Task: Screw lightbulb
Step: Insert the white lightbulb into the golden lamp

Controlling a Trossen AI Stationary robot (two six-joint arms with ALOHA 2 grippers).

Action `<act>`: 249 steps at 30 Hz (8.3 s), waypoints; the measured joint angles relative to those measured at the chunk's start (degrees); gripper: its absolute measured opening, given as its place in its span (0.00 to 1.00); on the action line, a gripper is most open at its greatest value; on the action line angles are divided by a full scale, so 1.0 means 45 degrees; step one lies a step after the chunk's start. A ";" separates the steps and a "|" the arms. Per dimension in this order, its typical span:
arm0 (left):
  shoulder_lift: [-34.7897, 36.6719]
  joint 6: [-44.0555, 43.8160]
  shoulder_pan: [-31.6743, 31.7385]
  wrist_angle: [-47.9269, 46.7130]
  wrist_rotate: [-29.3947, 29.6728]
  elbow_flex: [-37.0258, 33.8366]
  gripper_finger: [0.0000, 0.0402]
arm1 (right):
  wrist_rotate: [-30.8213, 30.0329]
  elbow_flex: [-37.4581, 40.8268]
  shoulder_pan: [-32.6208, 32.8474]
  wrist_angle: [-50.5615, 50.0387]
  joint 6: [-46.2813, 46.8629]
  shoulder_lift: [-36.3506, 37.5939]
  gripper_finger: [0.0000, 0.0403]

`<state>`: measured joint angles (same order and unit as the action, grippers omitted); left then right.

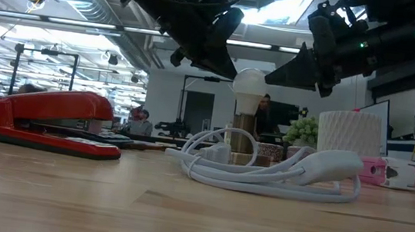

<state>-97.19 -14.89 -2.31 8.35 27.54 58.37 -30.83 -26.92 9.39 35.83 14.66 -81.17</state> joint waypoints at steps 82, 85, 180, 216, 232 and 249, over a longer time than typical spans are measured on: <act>-0.0005 0.0032 -0.0455 -0.0120 0.0605 0.0000 0.00 | 0.3089 -0.0005 -0.3959 -0.0606 -0.0987 -0.2079 0.02; -0.0005 0.0058 -0.0569 -0.0120 0.0601 0.0000 0.00 | 0.3104 -0.0005 -0.3949 -0.0569 -0.0989 -0.2275 0.02; -0.1287 0.0052 -0.0638 0.3855 -0.0681 -0.0005 0.00 | 0.4104 -0.0005 -0.3925 0.0286 -0.1113 -0.2322 0.02; -0.1268 0.0075 -0.0464 0.3617 0.2161 0.0005 0.00 | 0.4546 -0.0005 -0.3925 0.0282 -0.1108 -0.2322 0.02; -0.1263 0.0071 -0.0204 0.3581 0.2305 0.0005 0.00 | 0.4739 -0.0005 -0.3920 0.0320 -0.1108 -0.2312 0.02; -0.1263 0.0071 -0.0117 0.3606 0.2913 0.0005 0.00 | 0.4648 -0.0005 -0.3915 0.0822 -0.1113 -0.2307 0.02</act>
<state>-102.87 -14.57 -2.83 24.58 40.65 58.39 -9.91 -26.94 -8.23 39.53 9.65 -91.55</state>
